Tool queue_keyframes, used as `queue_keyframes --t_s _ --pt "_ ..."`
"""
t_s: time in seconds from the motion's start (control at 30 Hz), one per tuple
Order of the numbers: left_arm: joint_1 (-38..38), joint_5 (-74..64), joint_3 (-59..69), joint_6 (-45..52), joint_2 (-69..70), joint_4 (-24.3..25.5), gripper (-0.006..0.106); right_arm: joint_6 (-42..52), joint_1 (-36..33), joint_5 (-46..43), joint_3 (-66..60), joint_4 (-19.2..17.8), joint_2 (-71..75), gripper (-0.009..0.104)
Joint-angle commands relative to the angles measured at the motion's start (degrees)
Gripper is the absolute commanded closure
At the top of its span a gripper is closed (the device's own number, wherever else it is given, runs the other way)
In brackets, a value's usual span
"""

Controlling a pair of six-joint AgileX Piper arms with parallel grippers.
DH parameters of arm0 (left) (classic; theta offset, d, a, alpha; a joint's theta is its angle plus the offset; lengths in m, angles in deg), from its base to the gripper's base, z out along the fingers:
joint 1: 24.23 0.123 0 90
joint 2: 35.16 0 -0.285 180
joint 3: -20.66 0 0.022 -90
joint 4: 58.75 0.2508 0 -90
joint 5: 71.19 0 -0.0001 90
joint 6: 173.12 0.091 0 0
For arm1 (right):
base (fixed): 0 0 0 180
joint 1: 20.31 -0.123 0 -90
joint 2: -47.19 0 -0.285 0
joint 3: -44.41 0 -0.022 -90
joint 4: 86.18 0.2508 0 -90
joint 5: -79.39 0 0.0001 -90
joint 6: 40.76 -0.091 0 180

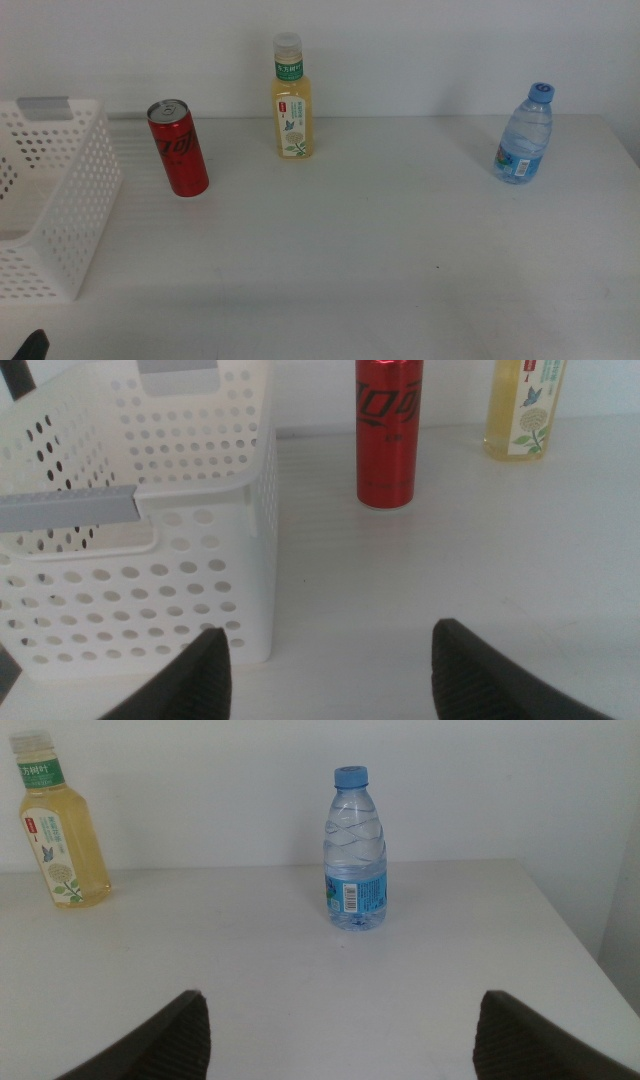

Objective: Use arms to grab the bottles and put them into the dustbin to the left of the table.

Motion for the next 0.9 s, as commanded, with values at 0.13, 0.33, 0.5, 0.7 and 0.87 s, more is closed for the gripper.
queue_keyframes --t_s 0.13,0.33,0.5,0.7,0.87 --pt "-0.14 4.77 -1.88 -1.04 -2.08 -1.79 0.039 0.26 0.43 -4.51 0.52 -0.61 1.65 0.024" --pt "-3.76 4.77 -10.38 -0.99 -11.74 -1.8 0.039 0.26 0.43 -4.51 0.52 -0.61 1.65 0.024" --pt "-6.54 5.04 -19.31 -0.99 -21.23 -1.77 0.039 0.26 0.43 -4.51 0.52 -0.61 1.65 0.024" --pt "-7.13 9.68 -24.66 -0.99 -30.21 -1.77 0.039 0.26 0.43 -4.51 0.52 -0.61 1.65 0.024" --pt "-7.13 16.83 -26.22 -1.03 -37.97 -2.86 0.039 0.26 0.43 -4.51 0.52 -0.61 1.65 0.024"
